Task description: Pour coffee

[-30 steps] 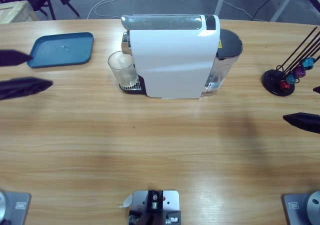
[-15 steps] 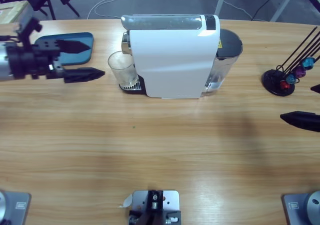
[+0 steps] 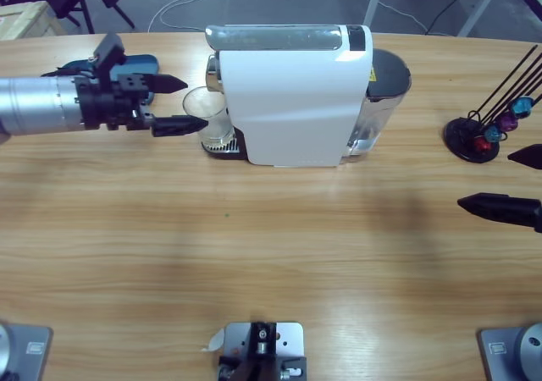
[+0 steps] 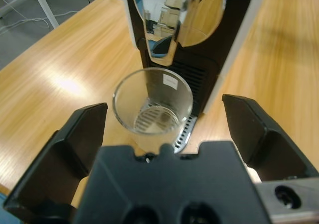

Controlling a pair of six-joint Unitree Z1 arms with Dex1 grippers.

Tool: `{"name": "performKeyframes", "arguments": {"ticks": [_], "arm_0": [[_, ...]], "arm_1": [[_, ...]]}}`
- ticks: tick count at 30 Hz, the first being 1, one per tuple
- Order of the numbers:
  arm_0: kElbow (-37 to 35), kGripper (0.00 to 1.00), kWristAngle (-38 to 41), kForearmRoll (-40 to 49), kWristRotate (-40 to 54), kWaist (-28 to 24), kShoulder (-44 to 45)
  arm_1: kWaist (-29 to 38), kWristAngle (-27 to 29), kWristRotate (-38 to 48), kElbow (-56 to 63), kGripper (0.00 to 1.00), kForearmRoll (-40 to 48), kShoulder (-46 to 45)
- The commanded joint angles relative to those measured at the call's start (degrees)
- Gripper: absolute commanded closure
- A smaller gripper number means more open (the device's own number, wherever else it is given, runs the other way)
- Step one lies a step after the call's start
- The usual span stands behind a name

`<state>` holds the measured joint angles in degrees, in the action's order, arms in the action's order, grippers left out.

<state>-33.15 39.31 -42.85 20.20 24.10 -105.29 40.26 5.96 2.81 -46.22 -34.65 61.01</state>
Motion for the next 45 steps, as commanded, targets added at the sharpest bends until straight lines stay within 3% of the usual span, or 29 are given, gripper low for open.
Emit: {"name": "performKeyframes", "arguments": {"ticks": [1,13,16,22,25,28,29,31,34,36,40,45], "arm_0": [[-1.7,0.000,0.7,-5.0,-0.8,-0.2,-5.7],[-1.4,0.011,-1.4,-5.5,-2.0,2.0,-7.9],[-1.5,0.197,-1.0,-5.4,-2.3,2.1,-7.9],[-1.3,0.348,-1.2,-5.4,-2.5,2.1,-7.8],[-1.2,0.530,-1.2,-5.4,-2.4,2.1,-7.8],[-1.1,0.847,-1.3,-5.4,-2.5,2.1,-7.6],[-0.8,0.865,-1.7,-5.4,-2.6,2.1,-7.4],[0.4,1.000,-2.9,-5.4,-2.7,1.4,-6.1],[2.7,1.000,-4.8,-5.4,-4.9,-2.7,0.7],[2.5,1.000,-9.2,-5.5,-9.1,-3.9,5.2],[1.4,1.000,-26.1,-5.4,-16.8,-5.4,11.6],[-1.6,1.000,-40.7,-5.4,-23.5,-12.5,6.8]], "arm_1": [[0.4,-1.1,0.0,-0.2,0.000,1.0,3.2],[0.4,-2.0,0.0,0.1,0.000,1.9,4.1],[0.4,-2.2,0.0,0.1,0.000,2.0,4.2],[0.4,-2.2,0.1,0.4,0.000,2.4,4.1],[0.4,-2.2,0.1,0.5,0.000,2.5,3.9],[0.4,-2.2,0.1,0.6,0.000,2.5,3.8],[0.4,-2.2,0.2,0.6,0.000,2.5,3.7],[0.4,-2.1,0.3,0.7,0.000,2.6,3.3],[0.4,-2.1,0.3,0.8,0.000,2.7,2.8],[0.4,-2.1,0.3,0.8,0.000,2.7,2.6],[0.4,-2.2,0.3,1.2,0.000,3.0,2.1],[0.4,-2.4,0.7,1.4,0.000,3.3,1.8]]}}
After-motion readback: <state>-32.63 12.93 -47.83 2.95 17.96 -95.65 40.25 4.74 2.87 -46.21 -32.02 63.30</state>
